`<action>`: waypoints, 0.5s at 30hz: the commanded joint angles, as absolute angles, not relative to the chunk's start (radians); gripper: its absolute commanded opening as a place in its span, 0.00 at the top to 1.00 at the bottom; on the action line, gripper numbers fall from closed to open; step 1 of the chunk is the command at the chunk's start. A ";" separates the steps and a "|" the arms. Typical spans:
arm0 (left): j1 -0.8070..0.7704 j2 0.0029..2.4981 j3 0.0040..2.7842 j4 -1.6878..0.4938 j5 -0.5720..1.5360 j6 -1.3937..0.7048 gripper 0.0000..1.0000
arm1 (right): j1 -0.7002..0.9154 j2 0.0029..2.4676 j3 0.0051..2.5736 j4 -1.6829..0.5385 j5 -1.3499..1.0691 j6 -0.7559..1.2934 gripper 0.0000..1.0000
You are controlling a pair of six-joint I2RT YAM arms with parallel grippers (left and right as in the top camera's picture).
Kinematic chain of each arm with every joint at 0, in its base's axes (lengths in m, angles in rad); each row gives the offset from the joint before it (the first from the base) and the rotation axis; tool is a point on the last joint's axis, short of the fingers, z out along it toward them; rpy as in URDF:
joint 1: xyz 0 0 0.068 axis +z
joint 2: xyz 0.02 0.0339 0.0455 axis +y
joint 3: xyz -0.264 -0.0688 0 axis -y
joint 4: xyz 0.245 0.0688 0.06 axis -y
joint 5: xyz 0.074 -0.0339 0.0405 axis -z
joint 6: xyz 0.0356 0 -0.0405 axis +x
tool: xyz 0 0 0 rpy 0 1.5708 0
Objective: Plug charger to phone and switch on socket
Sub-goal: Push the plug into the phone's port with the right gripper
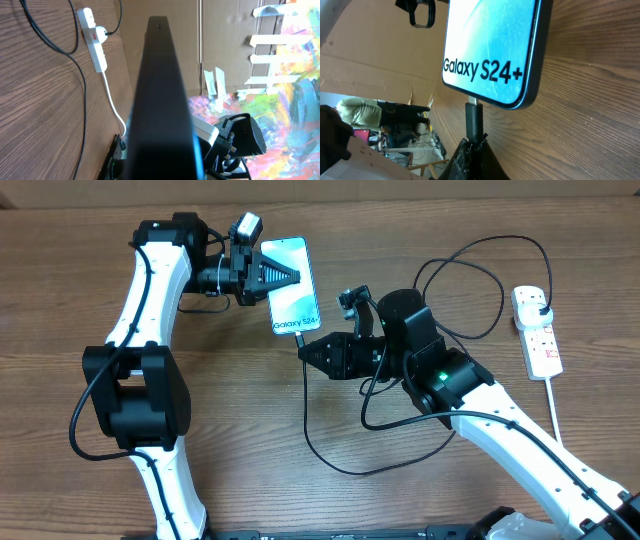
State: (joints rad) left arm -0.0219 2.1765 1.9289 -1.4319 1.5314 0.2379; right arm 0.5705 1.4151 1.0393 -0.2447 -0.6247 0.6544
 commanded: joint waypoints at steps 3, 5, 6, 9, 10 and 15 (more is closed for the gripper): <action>-0.021 2.171 1.947 -1.436 1.581 0.231 0.96 | 0.560 1.412 1.039 -0.202 -0.588 0.685 0.96; -0.021 2.171 1.946 -1.437 1.581 0.231 0.96 | 0.561 1.412 1.039 -0.186 -0.584 0.685 0.96; -0.021 2.171 1.946 -1.440 1.581 0.231 0.96 | 0.561 1.413 1.039 -0.171 -0.583 0.690 0.96; -0.022 2.171 1.946 -1.440 1.581 0.231 0.96 | 0.561 1.417 1.039 -0.161 -0.564 0.711 0.96; -0.023 2.171 1.947 -1.440 1.581 0.231 0.96 | 0.561 1.417 1.039 -0.158 -0.559 0.710 0.96; -0.038 2.171 1.947 -1.439 1.581 0.231 0.96 | 0.559 1.418 1.039 -0.142 -0.542 0.711 0.96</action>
State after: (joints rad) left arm -0.0174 2.1765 1.9289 -1.4342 1.5578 0.2344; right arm 0.5709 1.4151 1.0340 -0.1825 -0.6205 0.7055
